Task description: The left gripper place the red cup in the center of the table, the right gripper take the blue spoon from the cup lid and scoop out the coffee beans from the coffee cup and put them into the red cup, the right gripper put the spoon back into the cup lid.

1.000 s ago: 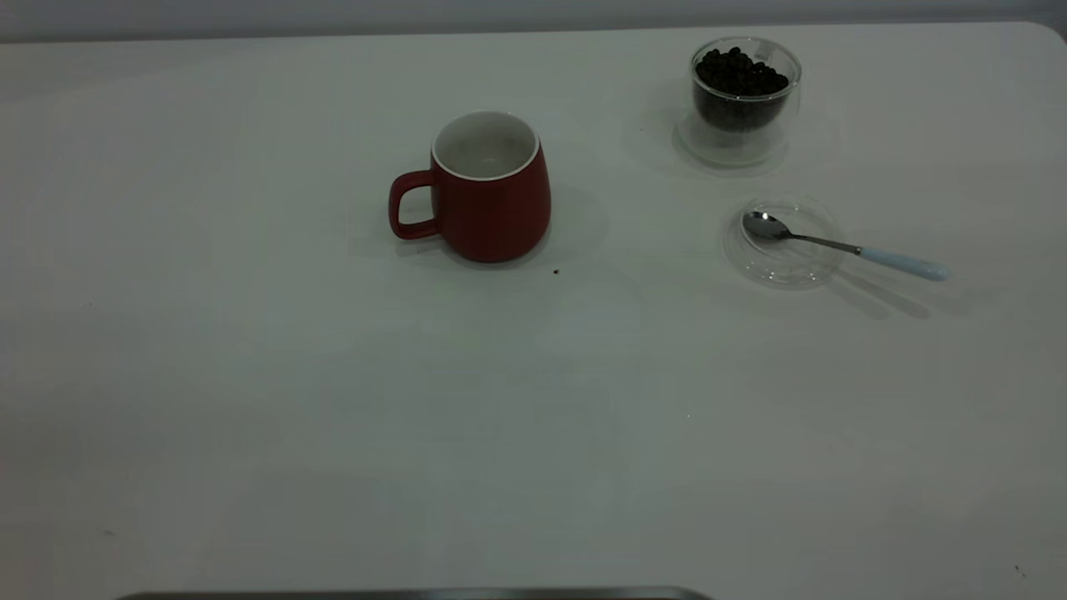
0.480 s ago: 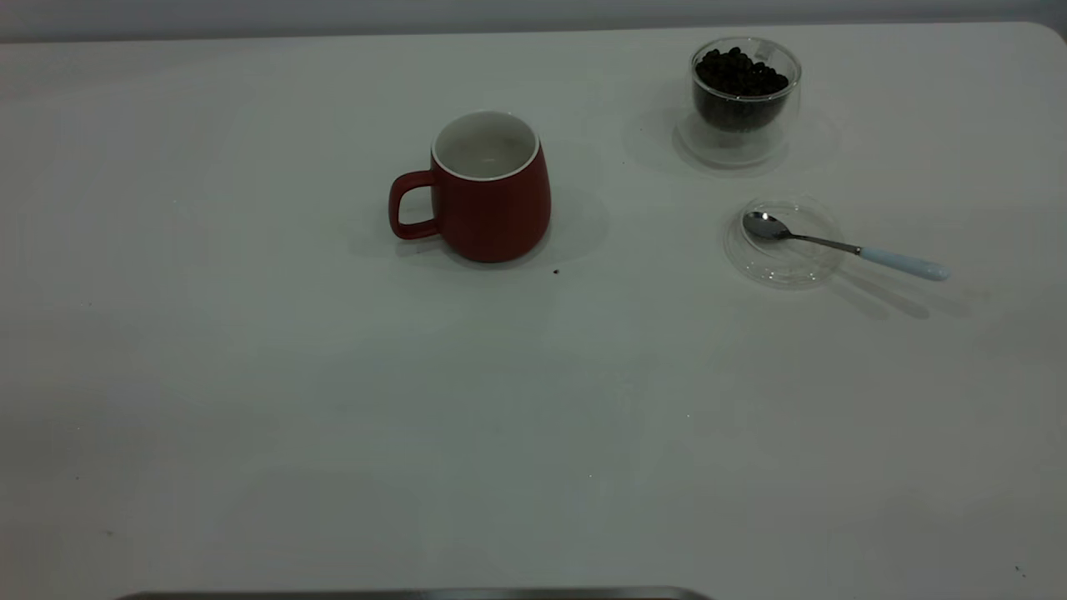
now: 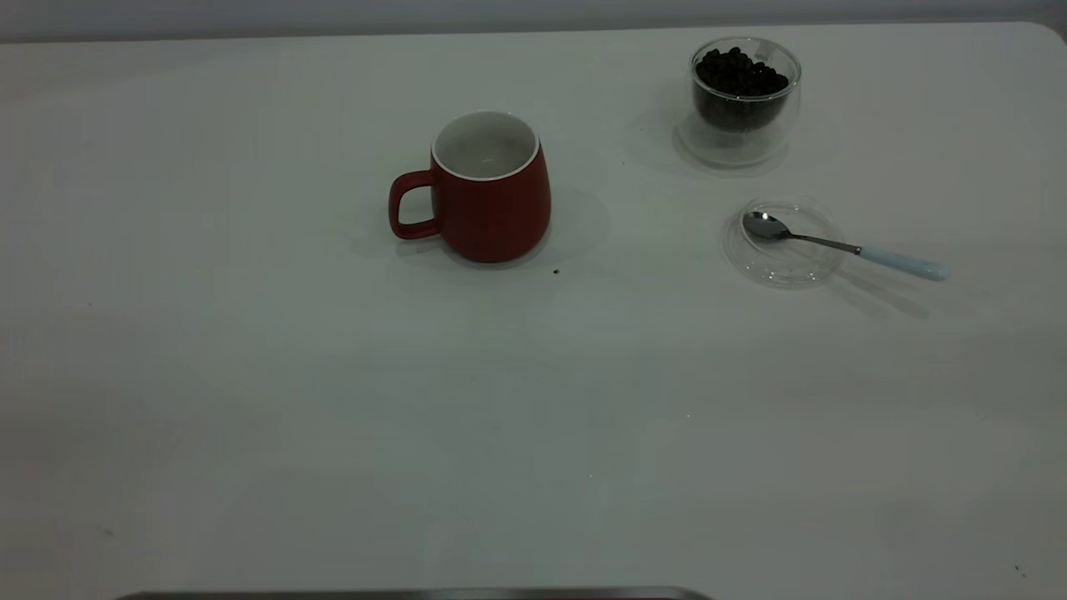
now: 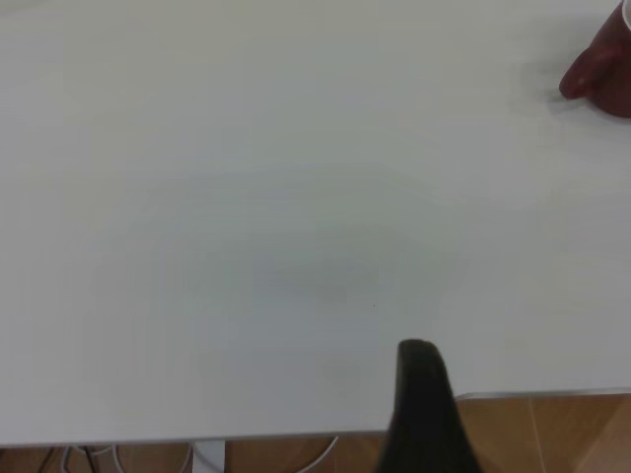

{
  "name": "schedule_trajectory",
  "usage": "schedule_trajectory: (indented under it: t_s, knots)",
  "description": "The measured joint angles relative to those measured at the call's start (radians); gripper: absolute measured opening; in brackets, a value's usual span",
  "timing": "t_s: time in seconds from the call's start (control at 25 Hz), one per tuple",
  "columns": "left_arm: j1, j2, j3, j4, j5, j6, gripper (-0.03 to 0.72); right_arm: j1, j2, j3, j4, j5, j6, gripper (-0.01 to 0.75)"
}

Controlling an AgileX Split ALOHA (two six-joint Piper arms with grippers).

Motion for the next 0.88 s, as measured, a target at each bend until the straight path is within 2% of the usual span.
schedule_trajectory:
  t_s: [0.36, 0.64, 0.88]
  knots:
    - [0.000, 0.000, 0.000, 0.000, 0.000, -0.007, 0.587, -0.012, -0.013, 0.040, -0.002, -0.041, -0.048, 0.438]
    - [0.000, 0.000, 0.000, 0.000, 0.000, -0.007, 0.587, -0.078, -0.235, 0.042, -0.021, -0.040, -0.031, 0.438]
    - [0.000, 0.000, 0.000, 0.000, 0.000, -0.007, 0.587, -0.088, -0.298, 0.042, -0.054, -0.039, 0.028, 0.438]
